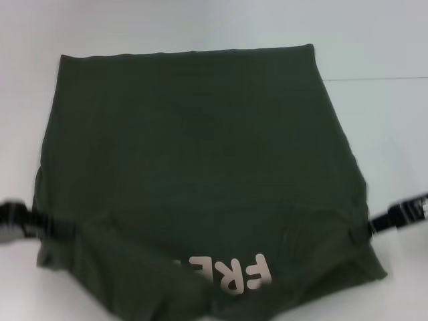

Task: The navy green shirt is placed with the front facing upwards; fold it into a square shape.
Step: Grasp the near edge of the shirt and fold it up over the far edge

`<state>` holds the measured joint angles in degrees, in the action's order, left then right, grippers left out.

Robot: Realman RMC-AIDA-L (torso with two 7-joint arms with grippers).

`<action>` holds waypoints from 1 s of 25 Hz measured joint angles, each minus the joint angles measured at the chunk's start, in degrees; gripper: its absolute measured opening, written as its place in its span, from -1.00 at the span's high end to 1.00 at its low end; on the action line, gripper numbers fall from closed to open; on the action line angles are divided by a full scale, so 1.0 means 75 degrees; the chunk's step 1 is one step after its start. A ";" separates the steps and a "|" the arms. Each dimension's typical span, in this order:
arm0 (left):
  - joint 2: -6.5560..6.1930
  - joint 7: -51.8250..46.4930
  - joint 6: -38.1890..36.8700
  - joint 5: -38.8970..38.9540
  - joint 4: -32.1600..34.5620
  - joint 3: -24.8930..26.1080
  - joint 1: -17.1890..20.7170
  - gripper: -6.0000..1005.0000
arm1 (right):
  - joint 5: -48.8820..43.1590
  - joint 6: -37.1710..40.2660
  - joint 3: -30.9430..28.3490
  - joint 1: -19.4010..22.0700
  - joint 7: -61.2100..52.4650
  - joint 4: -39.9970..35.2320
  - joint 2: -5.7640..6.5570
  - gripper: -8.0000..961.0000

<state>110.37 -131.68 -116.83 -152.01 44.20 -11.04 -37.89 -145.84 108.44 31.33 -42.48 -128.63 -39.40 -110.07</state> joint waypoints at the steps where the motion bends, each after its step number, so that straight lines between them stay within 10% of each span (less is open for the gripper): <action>1: -0.0009 -0.0016 0.0064 0.0244 -0.0015 0.0175 0.0022 0.93 | 0.0170 -0.0159 -0.0091 0.0039 -0.0023 0.0001 0.0025 0.86; 11: 0.0236 0.0017 0.1784 0.2027 -0.0359 0.0589 0.0325 0.93 | 0.2014 -0.1928 -0.0626 0.0404 0.0195 -0.0078 0.0008 0.86; 18: 0.0702 0.0523 0.2942 0.3265 -0.0411 0.0560 0.0695 0.93 | 0.2875 -0.3548 -0.0678 0.0588 0.0664 -0.0090 -0.0442 0.86; 25: 0.0848 0.1262 0.3882 0.3871 -0.1008 0.0541 0.0771 0.93 | 0.3547 -0.4498 -0.0634 0.0614 0.0984 0.0015 -0.0561 0.86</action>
<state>116.73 -122.22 -87.72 -122.99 36.64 -6.98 -32.10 -119.24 74.71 26.58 -37.87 -121.24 -39.29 -114.27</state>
